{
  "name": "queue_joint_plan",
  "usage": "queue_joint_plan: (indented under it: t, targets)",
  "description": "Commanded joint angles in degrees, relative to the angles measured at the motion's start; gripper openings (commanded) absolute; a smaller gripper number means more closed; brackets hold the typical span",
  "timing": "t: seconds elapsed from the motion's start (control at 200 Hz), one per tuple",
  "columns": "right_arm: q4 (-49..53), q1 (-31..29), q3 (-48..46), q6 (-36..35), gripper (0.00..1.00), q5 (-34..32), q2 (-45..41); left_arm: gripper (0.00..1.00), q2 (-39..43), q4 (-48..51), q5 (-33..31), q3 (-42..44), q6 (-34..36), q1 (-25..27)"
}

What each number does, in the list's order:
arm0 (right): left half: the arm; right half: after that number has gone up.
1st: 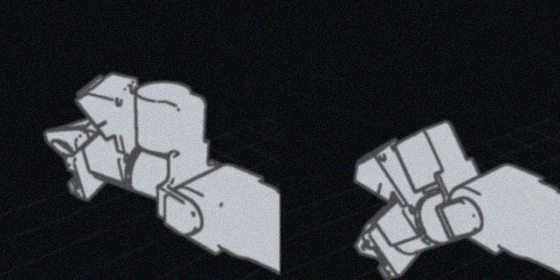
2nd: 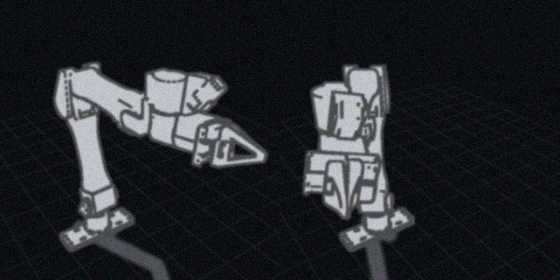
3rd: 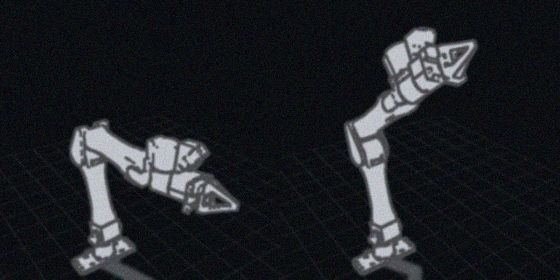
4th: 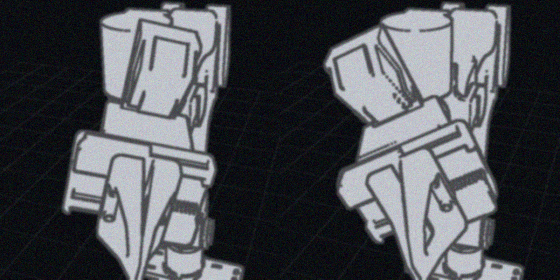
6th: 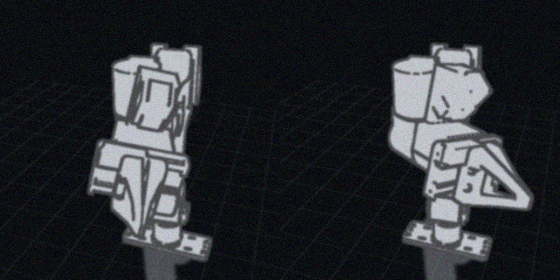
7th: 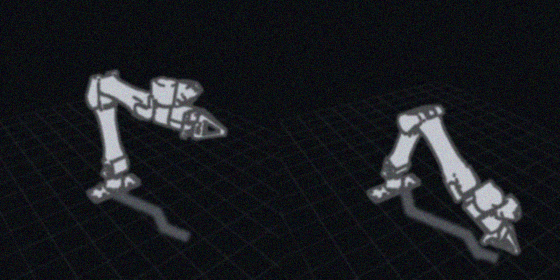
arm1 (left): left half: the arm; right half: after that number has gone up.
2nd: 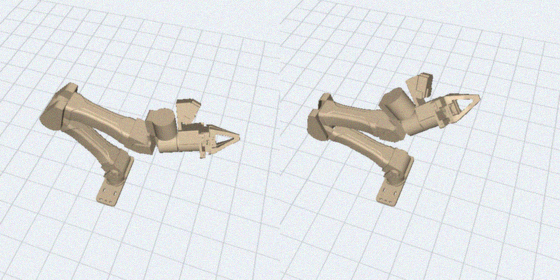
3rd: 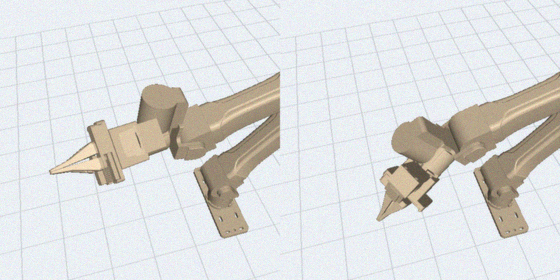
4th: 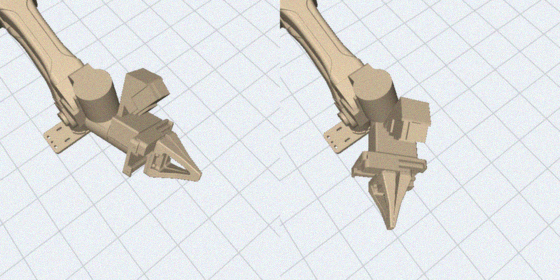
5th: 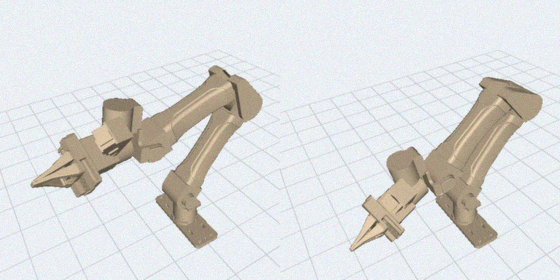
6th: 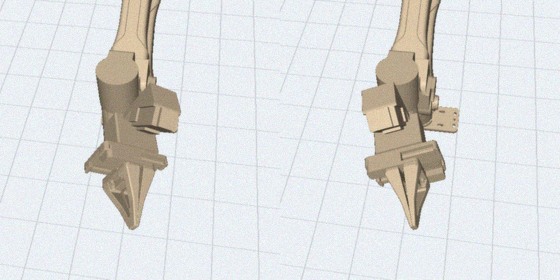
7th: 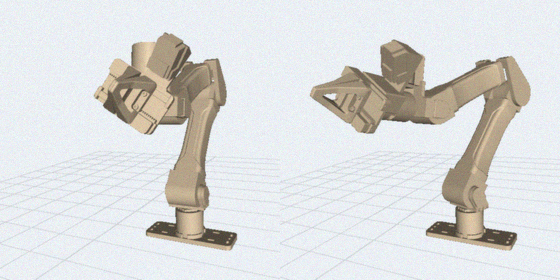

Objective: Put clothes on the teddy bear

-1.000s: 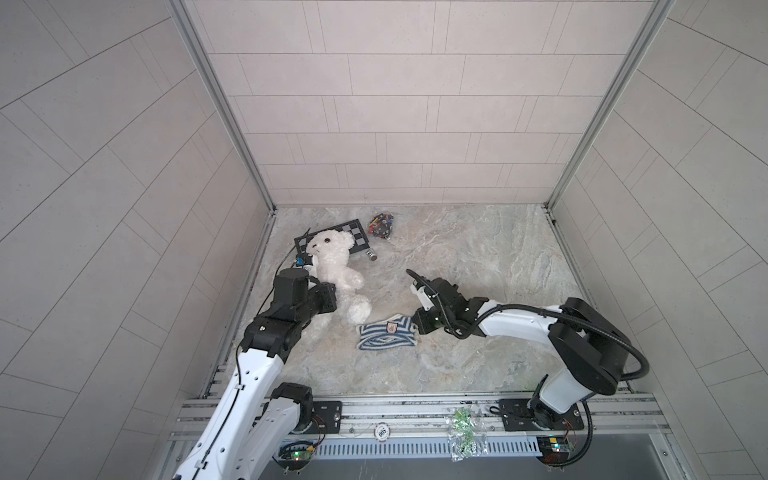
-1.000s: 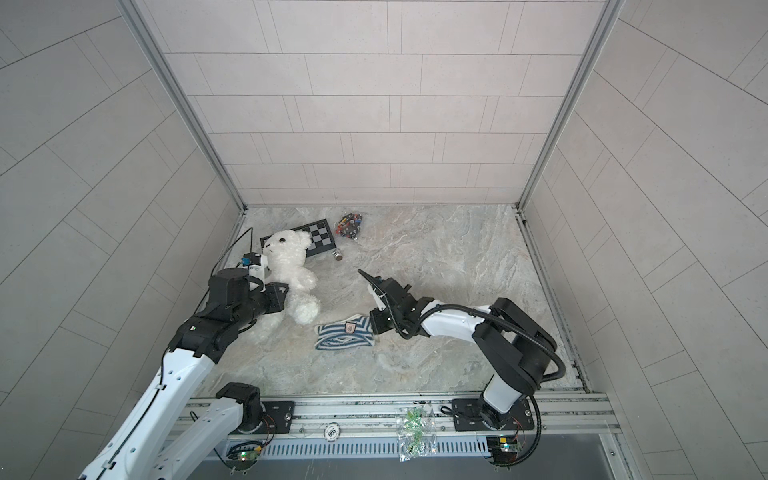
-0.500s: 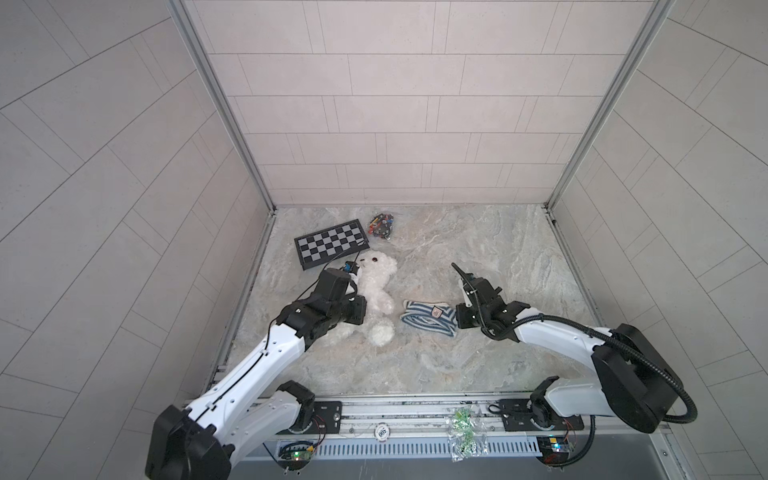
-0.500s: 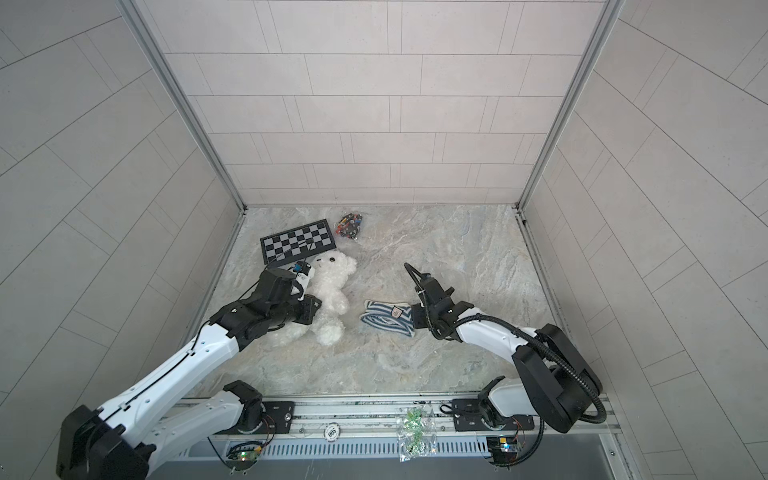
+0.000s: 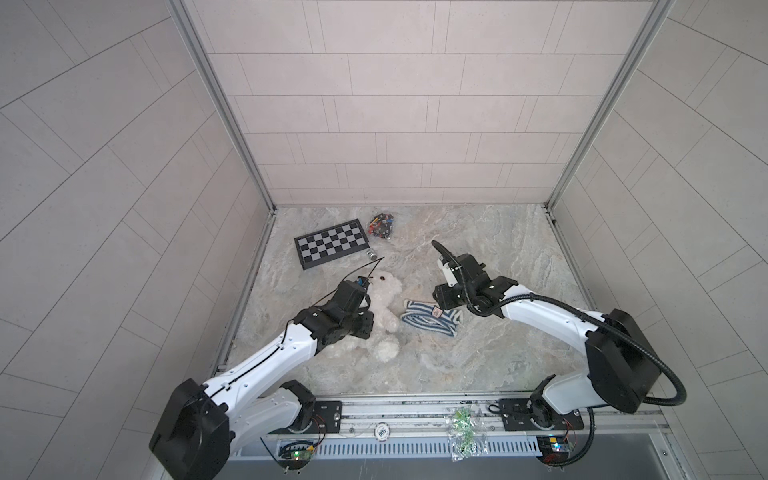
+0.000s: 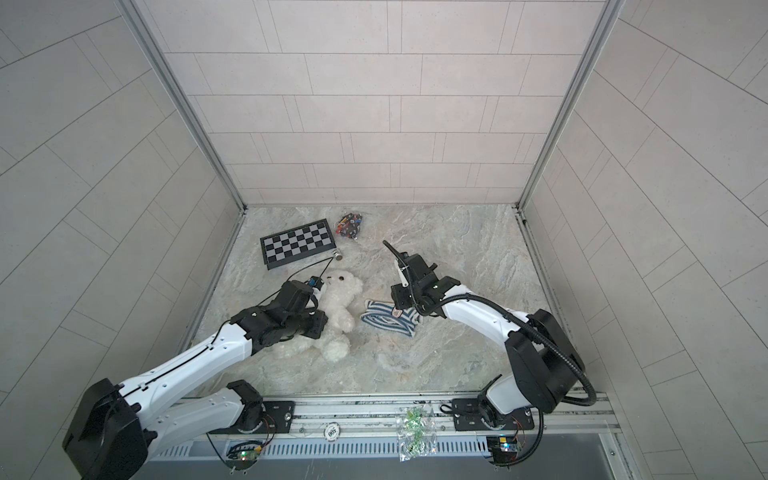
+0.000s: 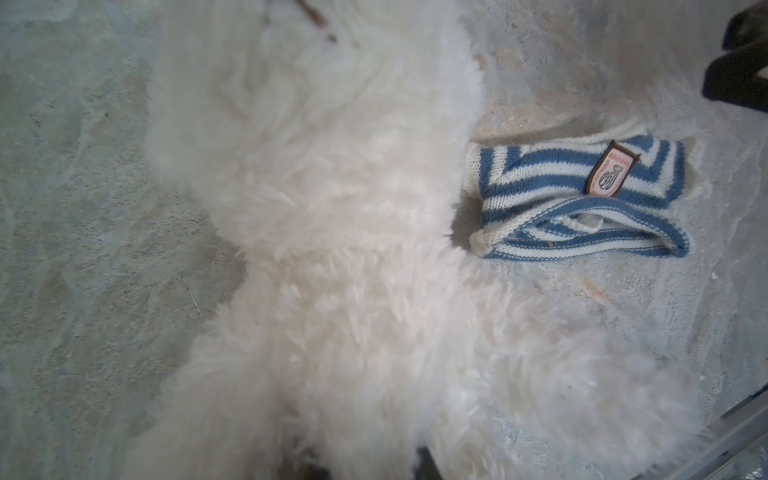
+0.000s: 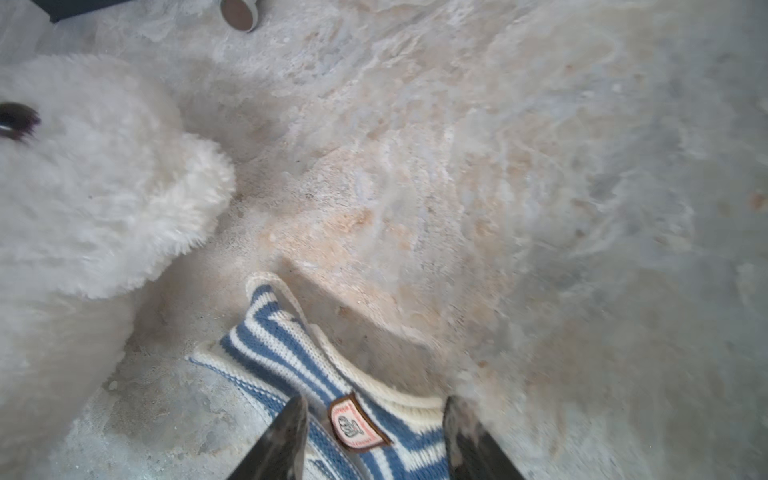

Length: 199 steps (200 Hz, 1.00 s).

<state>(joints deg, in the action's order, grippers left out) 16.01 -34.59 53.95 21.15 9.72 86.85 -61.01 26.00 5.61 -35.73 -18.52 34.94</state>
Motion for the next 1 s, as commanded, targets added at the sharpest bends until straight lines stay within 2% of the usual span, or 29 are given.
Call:
queue_joint_plan:
  t: [0.0, 0.235, 0.451, 0.506, 0.561, 0.651, 0.731, 0.896, 0.991]
  targets:
    - [3.44, -1.48, 2.68, -3.81, 0.55, 4.55, 3.99, 0.21, 0.16, -2.18, -1.74, 0.69, -1.05, 0.56]
    - [3.06, -3.82, 6.16, -5.48, 0.50, 7.04, 11.86, 0.31, 0.35, -2.60, -3.24, 3.00, -1.86, 0.83]
    - [2.35, -3.82, 6.09, -5.62, 0.27, 4.94, 13.08, 0.32, 0.68, -2.44, -3.76, 3.27, -1.69, 0.83]
    - [2.21, -3.82, 5.91, -5.53, 0.25, 4.08, 12.75, 0.32, 0.71, -2.36, -3.94, 3.15, -1.66, 0.83]
    - [2.19, -3.91, 5.90, -5.75, 0.26, 3.65, 12.58, 0.32, 0.72, -2.36, -4.07, 3.14, -1.69, 0.88]
    - [1.88, -4.07, 5.97, -6.28, 0.40, 3.69, 12.39, 0.31, 0.81, -2.27, -4.24, 3.09, -1.78, 0.84]
    - [1.41, -4.17, 6.22, -6.64, 0.47, 4.72, 12.67, 0.31, 1.07, -2.35, -4.20, 3.16, -1.95, 0.86]
    - [0.25, -5.34, 7.09, -6.62, 0.49, 7.50, 13.82, 0.31, 1.42, -2.37, -4.13, 3.51, -2.17, 0.83]
    - [1.03, -6.06, 8.16, -7.02, 0.46, 7.57, 15.18, 0.31, 1.58, -2.44, -4.20, 3.73, -2.31, 0.86]
